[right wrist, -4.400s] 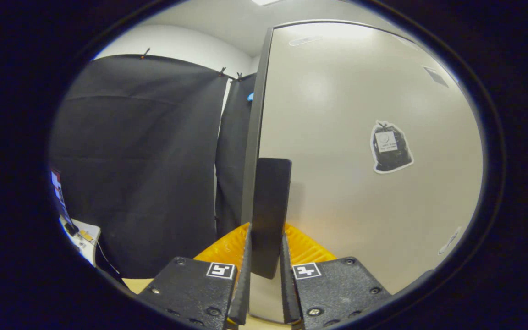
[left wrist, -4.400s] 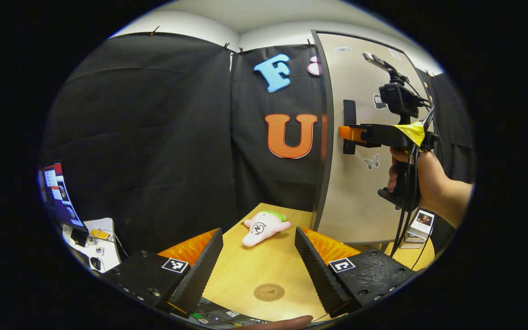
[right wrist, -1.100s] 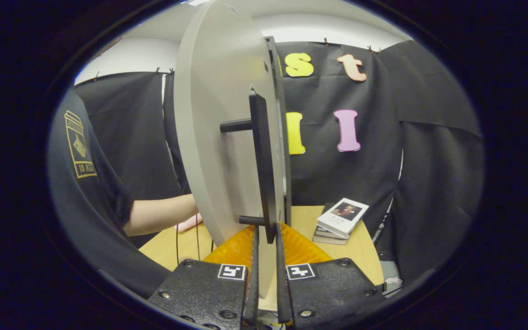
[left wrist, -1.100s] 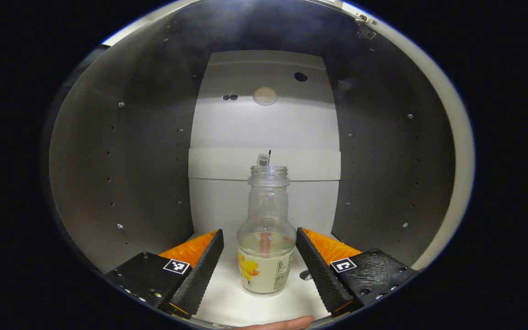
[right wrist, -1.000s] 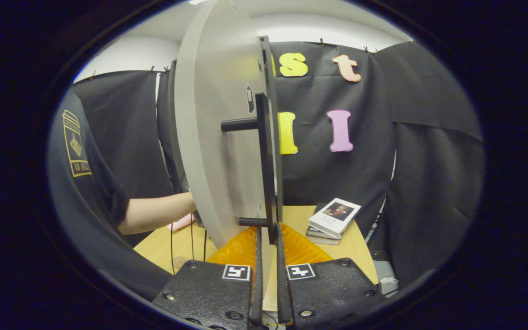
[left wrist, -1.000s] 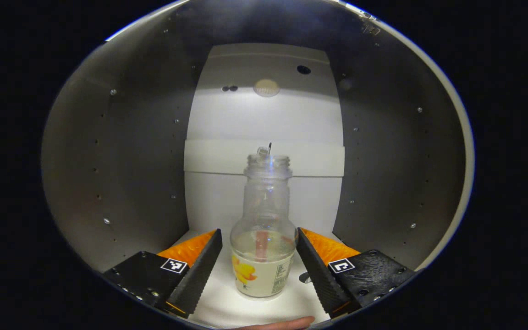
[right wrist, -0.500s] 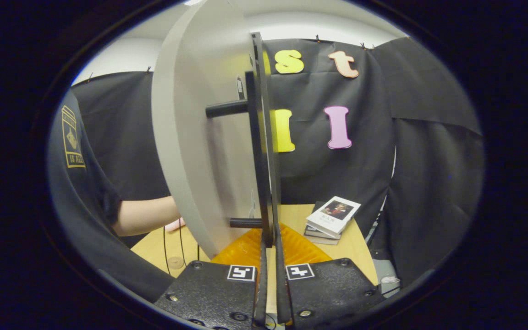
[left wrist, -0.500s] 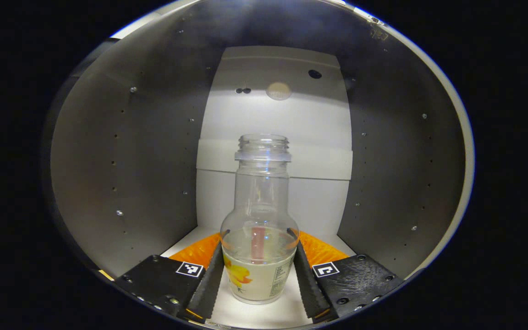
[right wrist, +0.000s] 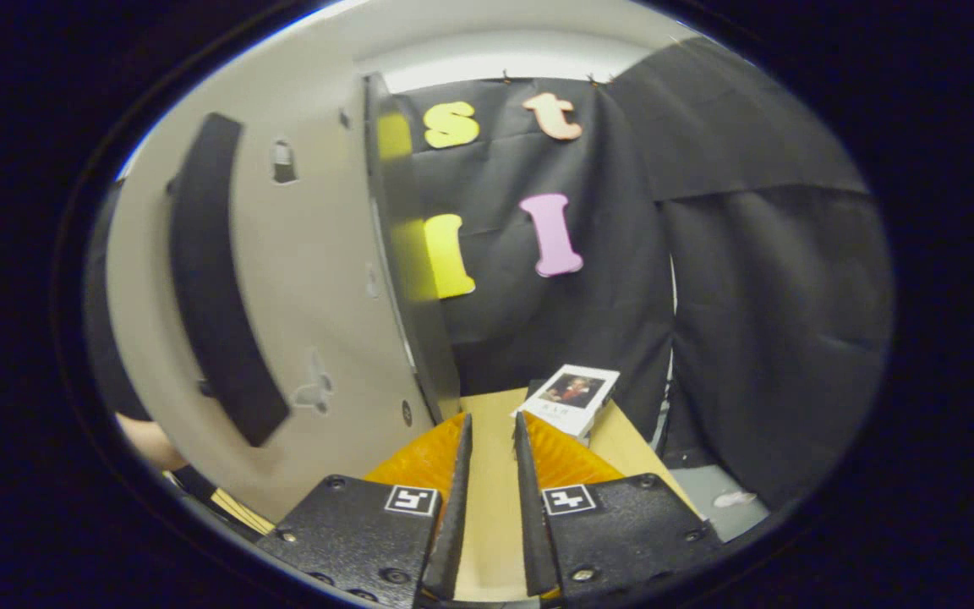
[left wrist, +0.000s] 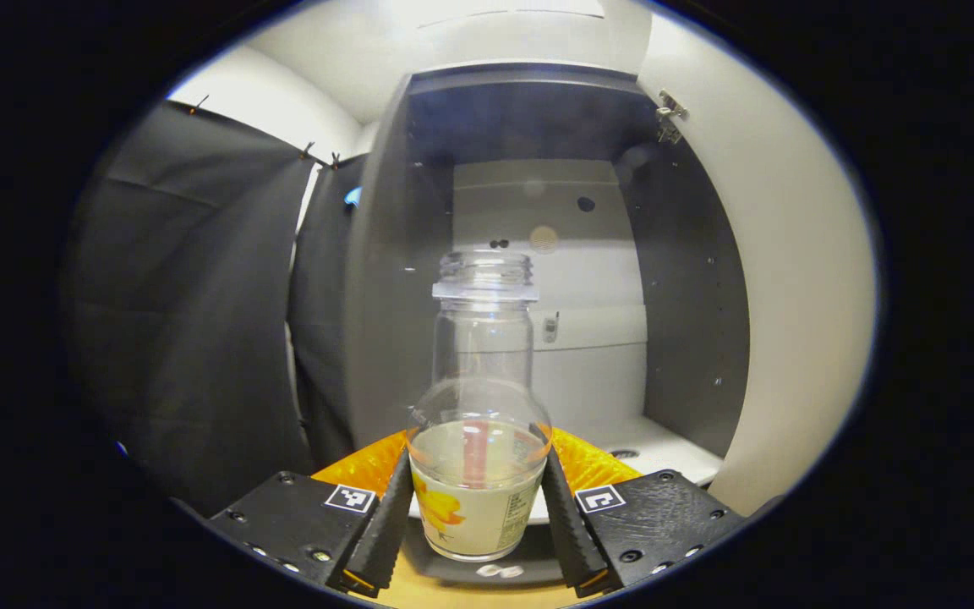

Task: Open the cabinet door with the right hand, grasp the bottle in the cabinet with the left hand and place it on the coaster, then close the cabinet door with the right hand.

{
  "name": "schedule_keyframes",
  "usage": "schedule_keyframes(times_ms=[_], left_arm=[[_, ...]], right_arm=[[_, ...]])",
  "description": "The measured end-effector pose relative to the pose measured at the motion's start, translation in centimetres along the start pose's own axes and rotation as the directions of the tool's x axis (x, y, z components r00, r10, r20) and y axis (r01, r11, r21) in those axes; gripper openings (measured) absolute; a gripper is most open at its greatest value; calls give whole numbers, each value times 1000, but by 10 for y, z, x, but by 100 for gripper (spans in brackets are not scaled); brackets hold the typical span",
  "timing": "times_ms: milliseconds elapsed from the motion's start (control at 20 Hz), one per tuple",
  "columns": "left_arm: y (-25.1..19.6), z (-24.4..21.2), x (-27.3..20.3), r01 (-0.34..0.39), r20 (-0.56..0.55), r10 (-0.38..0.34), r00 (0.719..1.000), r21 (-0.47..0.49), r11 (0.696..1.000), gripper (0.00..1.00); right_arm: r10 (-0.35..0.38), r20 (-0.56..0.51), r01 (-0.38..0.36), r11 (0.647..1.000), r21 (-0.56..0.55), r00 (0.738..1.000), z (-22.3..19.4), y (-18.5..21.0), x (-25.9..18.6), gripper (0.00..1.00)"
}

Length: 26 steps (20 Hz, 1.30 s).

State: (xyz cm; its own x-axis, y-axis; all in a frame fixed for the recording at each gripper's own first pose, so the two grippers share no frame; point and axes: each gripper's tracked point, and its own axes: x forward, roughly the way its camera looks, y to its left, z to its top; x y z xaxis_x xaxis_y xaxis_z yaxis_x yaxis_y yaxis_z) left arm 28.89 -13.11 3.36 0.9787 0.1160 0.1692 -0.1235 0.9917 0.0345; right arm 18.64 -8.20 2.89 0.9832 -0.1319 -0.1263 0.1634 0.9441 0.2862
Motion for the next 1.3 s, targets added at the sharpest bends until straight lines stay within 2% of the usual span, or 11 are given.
schedule_keyframes(times_ms=[150, 300, 350, 500, 600, 750, 850, 900, 1000, 1200, 1300], left_arm=[[5, 2, 4, -132, 2, 132, 991, 13, 991, 71], [12, -6, 15, -221, -47, 224, 973, 57, 974, 71], [17, -8, 16, -260, -56, 264, 963, 73, 963, 71], [13, -15, 17, -314, -102, 316, 943, 39, 949, 71], [13, -16, 21, -316, -132, 316, 939, 22, 948, 71], [2, -17, 27, -289, -93, 284, 954, -41, 957, 71], [-4, -26, 34, -258, -120, 250, 961, -58, 965, 71], [-2, -35, 27, -261, -136, 251, 958, -64, 963, 71], [-9, -48, 18, -262, -172, 243, 955, -96, 960, 71], [-13, -58, 16, -258, -207, 233, 950, -102, 961, 71], [-19, -62, 15, -253, -228, 220, 949, -132, 958, 71]], right_arm=[[7, -202, 24, 988, 154, 979, -49, -21, 34, 46], [-100, -228, 140, 976, 166, 969, -54, -46, 46, 38], [-138, -229, 180, 968, 174, 964, -54, -53, 44, 47], [-214, -278, 280, 934, 224, 936, -81, -63, 31, 51], [-266, -341, 341, 922, 182, 902, -111, -67, 11, 51], [-422, -332, 441, 897, -20, 844, -137, -102, -25, 52], [-490, -374, 497, 863, -86, 787, -167, -121, -49, 51], [-514, -407, 511, 850, -127, 755, -187, -128, -58, 59], [-543, -456, 504, 836, -217, 705, -212, -132, -74, 60], [-532, -506, 431, 847, -312, 679, -237, -112, -88, 62], [-490, -546, 425, 870, -251, 680, -243, -98, -90, 65]])
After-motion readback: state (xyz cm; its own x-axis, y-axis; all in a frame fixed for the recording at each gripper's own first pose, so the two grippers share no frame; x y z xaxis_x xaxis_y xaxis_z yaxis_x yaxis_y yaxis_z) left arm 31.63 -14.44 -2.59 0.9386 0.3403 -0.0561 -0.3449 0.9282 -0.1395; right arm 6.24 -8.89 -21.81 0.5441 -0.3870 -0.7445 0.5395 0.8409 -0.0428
